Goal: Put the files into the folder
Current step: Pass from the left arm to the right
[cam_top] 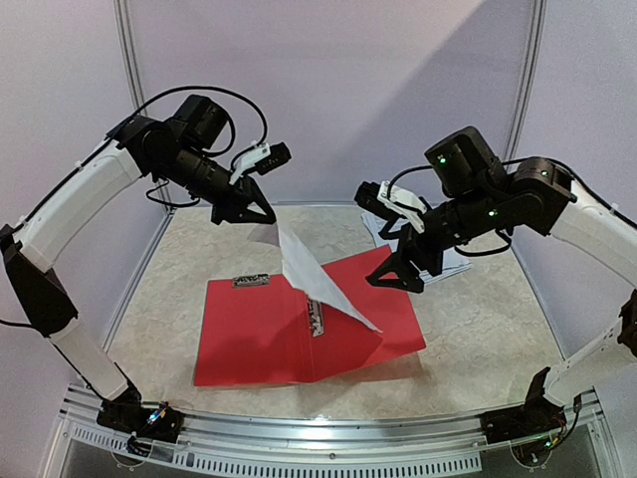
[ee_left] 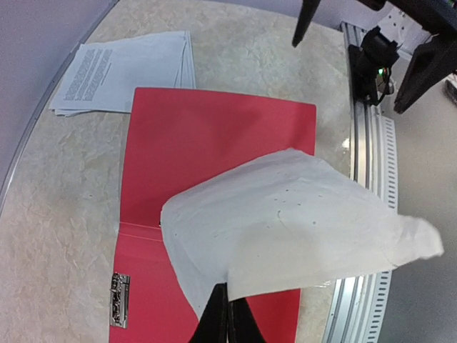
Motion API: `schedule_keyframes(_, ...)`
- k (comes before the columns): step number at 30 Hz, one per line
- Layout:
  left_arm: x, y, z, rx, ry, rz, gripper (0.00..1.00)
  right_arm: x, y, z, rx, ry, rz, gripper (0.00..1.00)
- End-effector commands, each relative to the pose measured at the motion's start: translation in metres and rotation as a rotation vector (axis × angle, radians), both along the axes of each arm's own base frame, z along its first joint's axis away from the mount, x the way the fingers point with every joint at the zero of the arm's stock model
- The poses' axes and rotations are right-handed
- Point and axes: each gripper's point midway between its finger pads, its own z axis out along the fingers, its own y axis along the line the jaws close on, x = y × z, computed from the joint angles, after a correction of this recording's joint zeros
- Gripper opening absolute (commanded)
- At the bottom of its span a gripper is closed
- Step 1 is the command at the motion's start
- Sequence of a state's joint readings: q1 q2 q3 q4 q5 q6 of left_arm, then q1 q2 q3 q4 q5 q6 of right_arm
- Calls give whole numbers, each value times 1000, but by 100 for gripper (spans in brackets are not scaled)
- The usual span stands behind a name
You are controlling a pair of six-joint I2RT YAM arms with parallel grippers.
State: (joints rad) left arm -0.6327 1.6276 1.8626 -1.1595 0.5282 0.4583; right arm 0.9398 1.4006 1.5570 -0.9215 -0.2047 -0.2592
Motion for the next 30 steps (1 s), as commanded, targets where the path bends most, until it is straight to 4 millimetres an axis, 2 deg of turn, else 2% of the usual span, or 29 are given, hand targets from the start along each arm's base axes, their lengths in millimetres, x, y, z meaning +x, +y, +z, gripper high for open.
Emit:
schedule_keyframes(1, -10, 13, -29, 194, 24, 89, 0, 15, 27, -3, 132, 31, -31, 99)
schedule_keyframes(5, 6, 19, -29, 232, 35, 232, 0, 15, 28, -16, 162, 14, -53, 99)
schedule_keyframes(7, 12, 19, -24, 230, 27, 276, 0, 9, 28, -19, 181, -63, -52, 99)
schedule_keyframes(10, 10, 18, -21, 221, 18, 271, 0, 5, 20, -30, 246, -179, -49, 99)
schedule_keyframes(12, 8, 16, -21, 222, 10, 265, 0, -5, 13, -23, 321, -218, -15, 99)
schedule_keyframes(15, 3, 13, -19, 220, 6, 252, 0, -11, 9, -21, 356, -236, -3, 99)
schedule_keyframes(24, -7, 6, -16, 221, -20, 196, 0, 27, 15, -34, 299, -202, -125, 99)
schedule_keyframes(25, -8, 5, -15, 222, -22, 193, 0, 34, 13, -33, 300, -178, -143, 98)
schedule_keyframes(28, -8, 5, -16, 226, -25, 188, 0, 40, 21, -41, 286, -113, -137, 90)
schedule_keyframes(30, -9, 5, -17, 228, -25, 186, 0, 40, 25, -45, 282, -94, -126, 74)
